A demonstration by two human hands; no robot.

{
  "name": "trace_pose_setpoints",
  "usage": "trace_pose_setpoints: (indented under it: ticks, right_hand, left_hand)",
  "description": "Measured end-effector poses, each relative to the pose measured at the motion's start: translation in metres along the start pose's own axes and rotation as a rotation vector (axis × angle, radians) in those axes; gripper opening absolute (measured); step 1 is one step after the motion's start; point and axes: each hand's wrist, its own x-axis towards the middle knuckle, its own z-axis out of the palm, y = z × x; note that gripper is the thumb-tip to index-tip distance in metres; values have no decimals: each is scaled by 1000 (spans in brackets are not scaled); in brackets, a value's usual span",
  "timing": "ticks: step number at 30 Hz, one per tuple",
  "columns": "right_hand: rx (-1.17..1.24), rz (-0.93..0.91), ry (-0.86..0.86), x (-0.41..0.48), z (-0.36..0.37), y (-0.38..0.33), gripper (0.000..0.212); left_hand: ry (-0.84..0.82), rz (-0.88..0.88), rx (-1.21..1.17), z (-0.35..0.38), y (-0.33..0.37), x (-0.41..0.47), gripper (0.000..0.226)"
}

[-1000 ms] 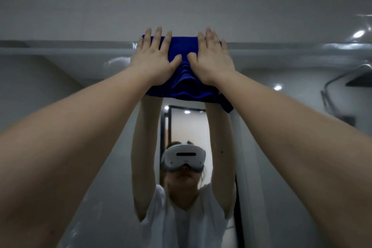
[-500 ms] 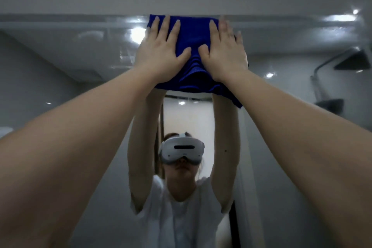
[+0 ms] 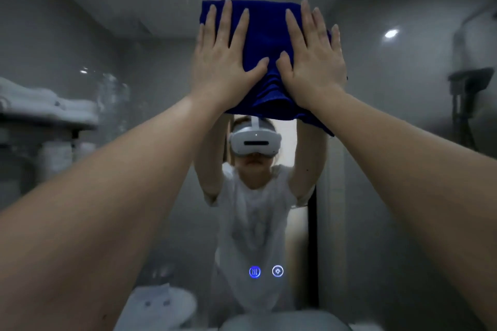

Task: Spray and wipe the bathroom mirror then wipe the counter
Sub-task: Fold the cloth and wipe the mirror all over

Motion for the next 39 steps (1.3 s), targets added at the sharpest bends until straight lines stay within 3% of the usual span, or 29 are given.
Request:
trace_pose_setpoints:
  ticks: [17,28,34,39]
  right_hand:
    - [118,27,-36,-247,55,-47,68]
    - [113,-93,11,-405,94,-74,62]
    - [69,-132,-40,-445,102,-86,60]
    - [48,-48,-56,-435,98,-100,64]
  left_hand:
    - [-66,19,-27,39,31,-247,82]
    - [-71,66,11,70,44,-409,78]
    - [-106,67,-22,75,41,-455,77]
    - [-153,84,-75,62,26,-449,78]
